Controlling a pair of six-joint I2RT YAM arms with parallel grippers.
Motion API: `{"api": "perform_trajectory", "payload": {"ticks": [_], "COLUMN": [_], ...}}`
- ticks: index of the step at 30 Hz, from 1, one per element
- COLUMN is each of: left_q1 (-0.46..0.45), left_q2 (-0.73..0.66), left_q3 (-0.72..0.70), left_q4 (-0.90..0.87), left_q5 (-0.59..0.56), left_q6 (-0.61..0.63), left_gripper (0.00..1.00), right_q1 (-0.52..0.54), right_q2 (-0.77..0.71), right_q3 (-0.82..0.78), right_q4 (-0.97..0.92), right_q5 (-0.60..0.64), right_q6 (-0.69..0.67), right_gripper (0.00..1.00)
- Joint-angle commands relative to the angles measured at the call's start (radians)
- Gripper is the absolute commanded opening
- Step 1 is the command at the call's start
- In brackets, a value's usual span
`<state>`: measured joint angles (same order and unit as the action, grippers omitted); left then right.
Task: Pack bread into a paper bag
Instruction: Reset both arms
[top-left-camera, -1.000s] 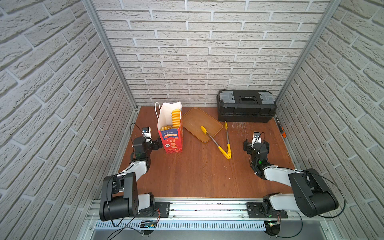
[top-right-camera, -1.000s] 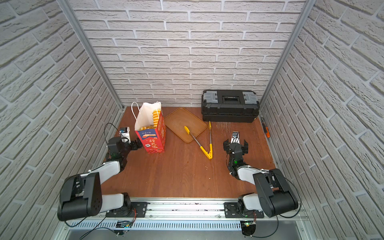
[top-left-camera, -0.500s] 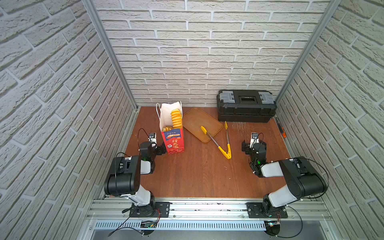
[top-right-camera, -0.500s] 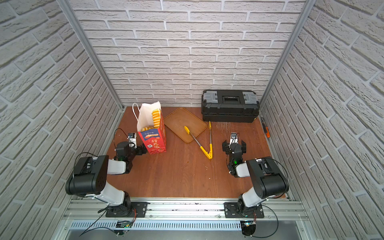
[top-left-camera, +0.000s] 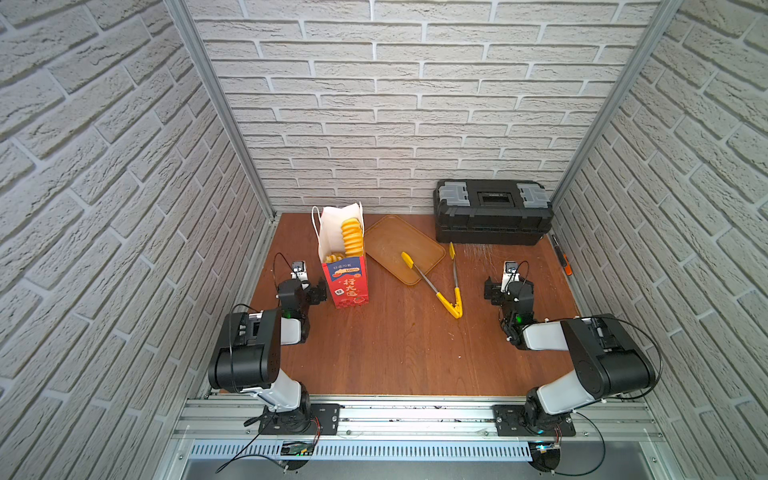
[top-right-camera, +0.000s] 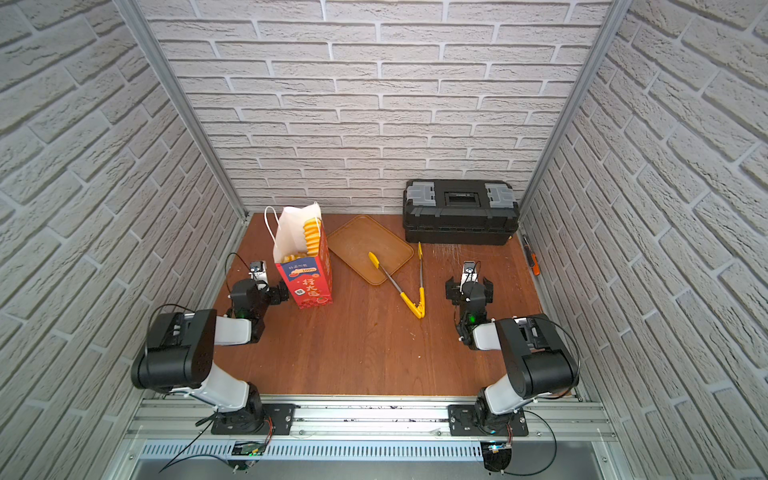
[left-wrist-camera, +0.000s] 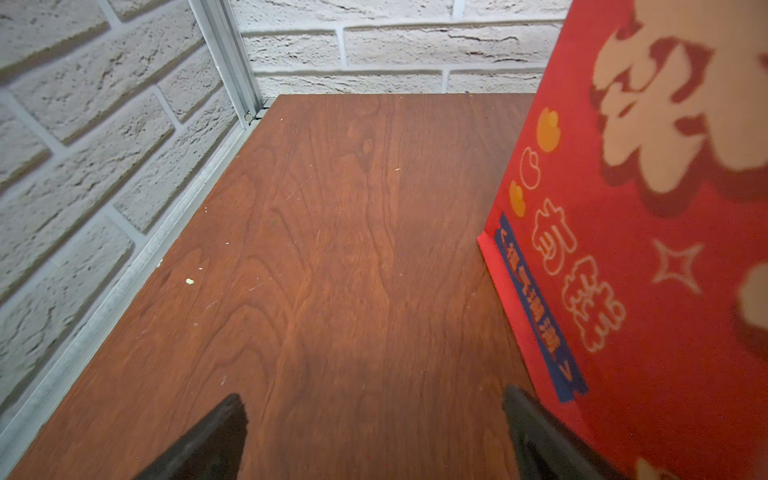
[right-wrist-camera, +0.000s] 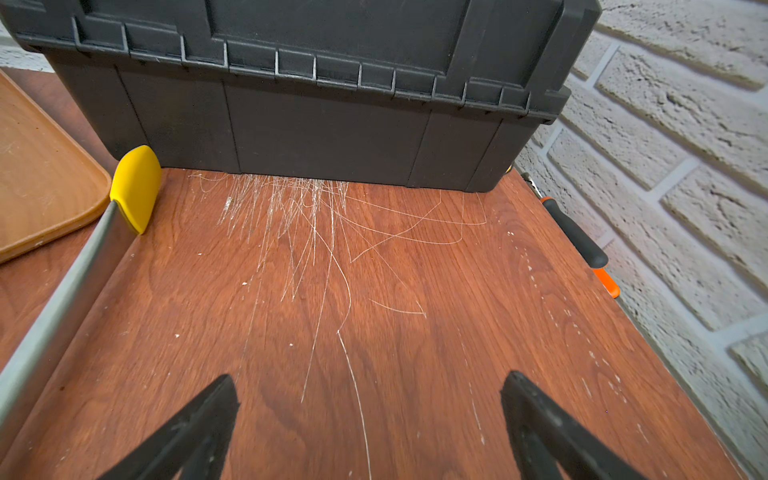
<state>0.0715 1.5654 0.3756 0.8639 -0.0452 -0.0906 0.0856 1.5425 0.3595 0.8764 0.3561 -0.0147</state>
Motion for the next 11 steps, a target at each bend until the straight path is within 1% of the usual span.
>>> {"api": "perform_trajectory", "payload": {"ticks": [1, 11], "left_q1": [0.002, 0.003], "left_q2": [0.001, 0.001], "left_q3": [0.014, 0.016], "left_q4": [0.035, 0.032], "left_q5": [-0.01, -0.007], "left_q6": [-0.009, -0.011], "left_gripper": [0.98, 0.98], "right_q1": [-0.006, -0.008], "right_q2": [-0.022, -0.024], "right_q3": [0.012, 0.01], "right_q4": [0.016, 0.016], "right_q5": [-0.007, -0.009], "right_q6": [0.009, 0.01], "right_gripper": [0.99, 0.99]}}
